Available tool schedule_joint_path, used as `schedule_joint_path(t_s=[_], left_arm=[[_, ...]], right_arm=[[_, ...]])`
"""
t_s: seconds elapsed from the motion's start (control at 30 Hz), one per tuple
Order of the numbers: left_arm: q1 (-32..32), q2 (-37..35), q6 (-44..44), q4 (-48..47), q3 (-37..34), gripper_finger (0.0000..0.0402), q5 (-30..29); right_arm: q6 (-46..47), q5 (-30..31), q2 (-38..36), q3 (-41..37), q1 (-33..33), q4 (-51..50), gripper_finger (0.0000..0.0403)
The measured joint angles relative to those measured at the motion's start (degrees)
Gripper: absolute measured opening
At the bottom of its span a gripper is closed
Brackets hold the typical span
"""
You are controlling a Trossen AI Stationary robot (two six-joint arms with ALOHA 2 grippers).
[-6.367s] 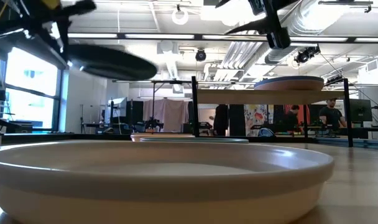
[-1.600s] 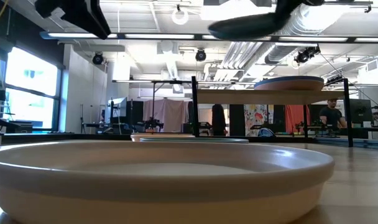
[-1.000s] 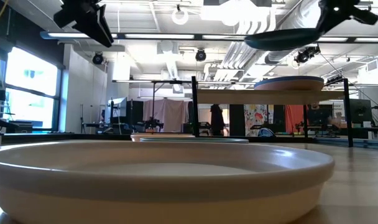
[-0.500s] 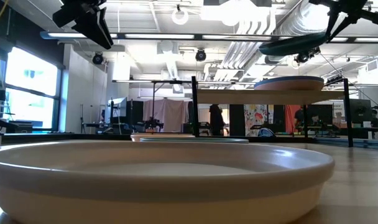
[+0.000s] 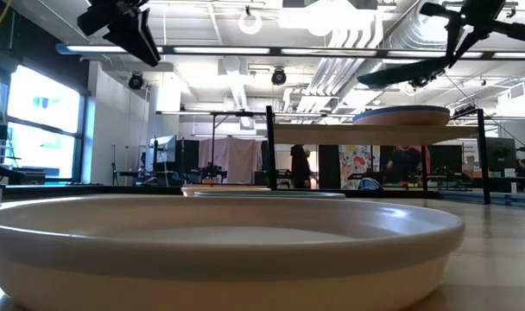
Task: Place and stack plates onto a shelf
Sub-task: Stack the green plate on top of the blue plate on the shelf
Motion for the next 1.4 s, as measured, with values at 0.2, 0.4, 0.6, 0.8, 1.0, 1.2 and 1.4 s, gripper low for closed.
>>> schedule_joint_path(t_s=[0.2,0.4,0.6,0.8,1.0,1.2,1.4], left_arm=[[0.00,0.00,0.02,0.77,0.00,0.0117,0.00],[0.00,0.00,0.07,0.90,0.00,0.0117,0.00],[0.00,0.00,0.07,1.55,0.00,0.0117,0.02],[0.00,0.00,0.01,1.73,0.00,0.0117,0.03],[0.00,0.00,0.02,1.75,0.00,0.0117,0.02],[0.00,0.00,0.10,1.87,0.00,0.0117,0.02],[0.90,0.02,0.13,1.93,0.00,0.0117,0.08]], right_arm=[[1.00,-0.12,1.64,0.00,0.00,-3.26,0.0000],[-2.05,0.14,2.81,0.00,-0.21,-0.12,0.0000],[-8.68,-3.25,2.62,0.02,-4.24,3.73,0.0000],[-11.53,-4.65,1.46,0.02,-6.03,2.26,0.0000],[-13.07,-4.23,-2.25,0.02,-5.00,2.55,0.0000],[-10.27,0.39,-6.51,0.02,-0.80,1.13,0.0000],[-6.66,3.16,-8.79,-3.03,4.37,2.31,0.0000]])
